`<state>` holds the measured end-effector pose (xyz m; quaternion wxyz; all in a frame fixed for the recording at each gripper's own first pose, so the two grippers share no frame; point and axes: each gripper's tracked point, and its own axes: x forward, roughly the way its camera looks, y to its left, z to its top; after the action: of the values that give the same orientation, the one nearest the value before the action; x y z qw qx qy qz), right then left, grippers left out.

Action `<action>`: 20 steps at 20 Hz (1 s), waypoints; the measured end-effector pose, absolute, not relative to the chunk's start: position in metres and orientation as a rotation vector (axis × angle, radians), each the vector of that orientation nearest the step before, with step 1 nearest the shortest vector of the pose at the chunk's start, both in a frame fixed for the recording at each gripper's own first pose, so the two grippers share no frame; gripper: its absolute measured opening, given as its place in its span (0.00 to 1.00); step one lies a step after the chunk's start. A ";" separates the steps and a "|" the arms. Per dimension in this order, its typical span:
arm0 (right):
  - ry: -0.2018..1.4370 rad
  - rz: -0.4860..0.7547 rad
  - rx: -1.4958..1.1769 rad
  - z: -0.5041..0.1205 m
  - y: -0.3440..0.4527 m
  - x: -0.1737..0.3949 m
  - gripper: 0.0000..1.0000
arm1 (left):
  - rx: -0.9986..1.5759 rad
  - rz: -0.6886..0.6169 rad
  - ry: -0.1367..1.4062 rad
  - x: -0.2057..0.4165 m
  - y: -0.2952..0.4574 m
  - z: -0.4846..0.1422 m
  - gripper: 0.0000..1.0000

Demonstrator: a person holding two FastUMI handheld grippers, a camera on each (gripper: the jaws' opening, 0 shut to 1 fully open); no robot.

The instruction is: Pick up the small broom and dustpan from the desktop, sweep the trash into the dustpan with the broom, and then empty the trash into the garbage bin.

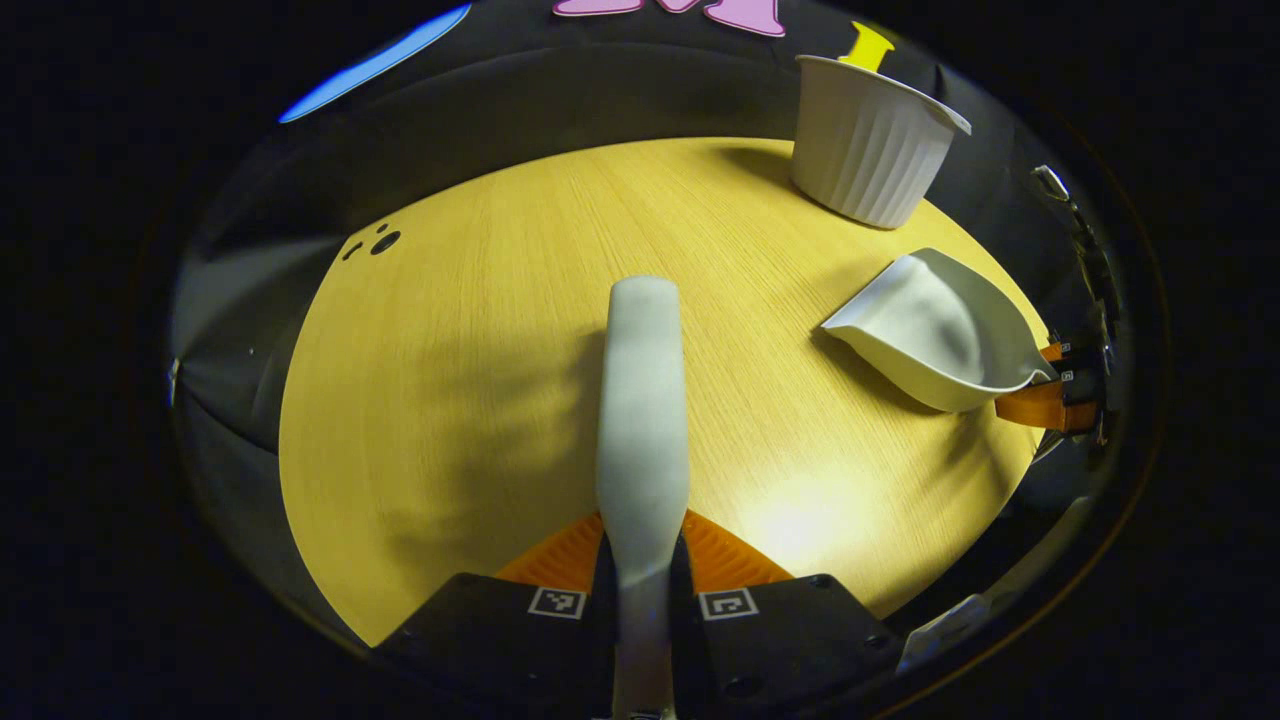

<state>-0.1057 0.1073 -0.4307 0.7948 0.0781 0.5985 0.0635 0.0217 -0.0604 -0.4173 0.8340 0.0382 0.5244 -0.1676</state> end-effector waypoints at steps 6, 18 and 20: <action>1.300 0.136 0.179 -0.435 0.110 -0.111 0.43 | 0.123 -0.338 1.111 0.024 -0.045 -0.406 0.30; 1.063 0.078 0.216 -0.321 0.092 -0.103 0.44 | 0.059 -0.302 0.880 0.012 -0.032 -0.302 0.46; 0.944 0.047 0.220 -0.285 0.085 -0.082 0.44 | 0.009 -0.285 0.759 0.031 -0.029 -0.259 0.46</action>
<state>-0.0821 0.0852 -0.2849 0.8847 0.1055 0.4536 0.0226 0.0308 -0.0293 -0.2594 0.9190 0.0046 0.3690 -0.1386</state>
